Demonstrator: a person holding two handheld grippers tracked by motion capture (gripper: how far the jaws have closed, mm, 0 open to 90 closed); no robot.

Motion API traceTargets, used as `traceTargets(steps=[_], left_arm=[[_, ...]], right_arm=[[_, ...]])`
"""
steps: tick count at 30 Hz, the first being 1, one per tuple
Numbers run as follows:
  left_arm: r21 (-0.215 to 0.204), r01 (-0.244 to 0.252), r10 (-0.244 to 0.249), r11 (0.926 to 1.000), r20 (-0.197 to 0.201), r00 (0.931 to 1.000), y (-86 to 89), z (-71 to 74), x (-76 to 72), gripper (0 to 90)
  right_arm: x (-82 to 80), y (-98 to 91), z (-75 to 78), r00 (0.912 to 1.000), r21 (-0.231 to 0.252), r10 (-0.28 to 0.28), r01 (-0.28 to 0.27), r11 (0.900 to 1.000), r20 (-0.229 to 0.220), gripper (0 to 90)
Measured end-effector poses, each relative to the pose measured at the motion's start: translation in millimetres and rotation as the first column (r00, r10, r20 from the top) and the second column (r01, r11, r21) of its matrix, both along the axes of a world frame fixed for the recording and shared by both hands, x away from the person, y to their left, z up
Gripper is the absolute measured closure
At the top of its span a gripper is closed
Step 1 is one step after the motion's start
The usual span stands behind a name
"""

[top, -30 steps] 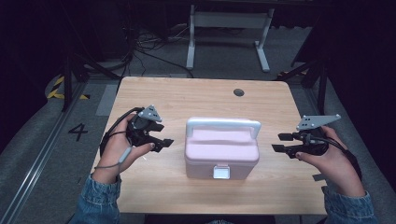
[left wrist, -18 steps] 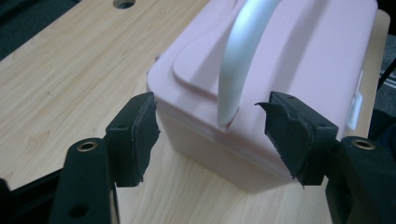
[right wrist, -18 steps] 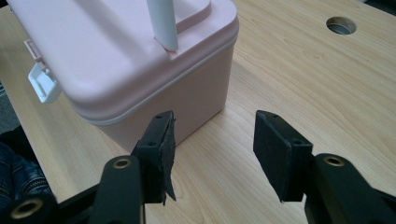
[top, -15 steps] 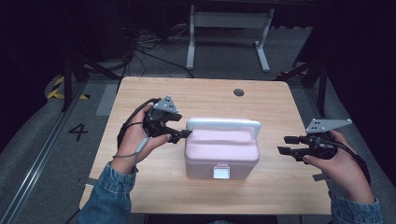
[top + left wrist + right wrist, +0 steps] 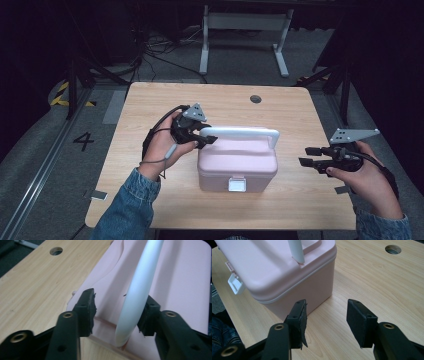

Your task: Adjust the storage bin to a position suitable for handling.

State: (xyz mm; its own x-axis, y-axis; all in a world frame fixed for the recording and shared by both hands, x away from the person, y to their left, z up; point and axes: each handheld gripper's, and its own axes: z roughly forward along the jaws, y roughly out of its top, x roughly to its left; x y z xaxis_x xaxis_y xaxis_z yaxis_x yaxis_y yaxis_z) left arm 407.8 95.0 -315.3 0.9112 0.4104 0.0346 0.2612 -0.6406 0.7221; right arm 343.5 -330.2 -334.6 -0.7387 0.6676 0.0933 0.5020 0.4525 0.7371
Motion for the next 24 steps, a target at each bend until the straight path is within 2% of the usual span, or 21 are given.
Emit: traceTargets(steps=[3,4,5,7,12,17,24], left_arm=[[-0.009,-0.005,0.005,0.9999,0.013,0.9999,-1.0,1.9,-0.8,65.2],[-0.032,-0.010,0.010,0.9994,0.021,0.9997,-1.2,5.4,-2.3,66.4],[-0.032,-0.010,0.010,0.9994,0.021,0.9997,-1.2,5.4,-2.3,66.9],[-0.060,-0.012,0.013,0.9982,0.027,0.9996,-1.4,11.3,-4.1,67.0],[-0.026,-0.013,0.013,0.9996,0.015,0.9998,-3.6,17.3,-5.6,68.5],[-0.054,-0.009,0.010,0.9985,0.009,0.9999,-2.0,24.1,-4.6,69.1],[-0.050,-0.013,0.013,0.9986,-0.006,0.9999,-3.8,33.7,1.1,68.9]], right_arm=[[-0.3,0.1,0.3,1.0000,0.003,0.001,-0.001,1.0000,0.002,51.4],[-0.1,-0.2,0.3,1.0000,0.004,0.001,-0.001,1.0000,0.005,51.2],[-0.2,-0.3,0.2,1.0000,0.004,-0.001,0.001,1.0000,0.001,51.1],[0.0,-0.6,0.0,1.0000,0.004,-0.001,0.001,1.0000,0.002,51.0],[0.3,-1.5,0.0,1.0000,0.007,0.000,0.000,1.0000,0.009,50.8],[0.4,-2.5,0.3,0.9999,0.009,-0.006,0.006,0.9999,0.012,50.9],[-0.6,-2.1,1.7,0.9998,0.022,-0.004,0.004,0.9998,0.022,52.1]])
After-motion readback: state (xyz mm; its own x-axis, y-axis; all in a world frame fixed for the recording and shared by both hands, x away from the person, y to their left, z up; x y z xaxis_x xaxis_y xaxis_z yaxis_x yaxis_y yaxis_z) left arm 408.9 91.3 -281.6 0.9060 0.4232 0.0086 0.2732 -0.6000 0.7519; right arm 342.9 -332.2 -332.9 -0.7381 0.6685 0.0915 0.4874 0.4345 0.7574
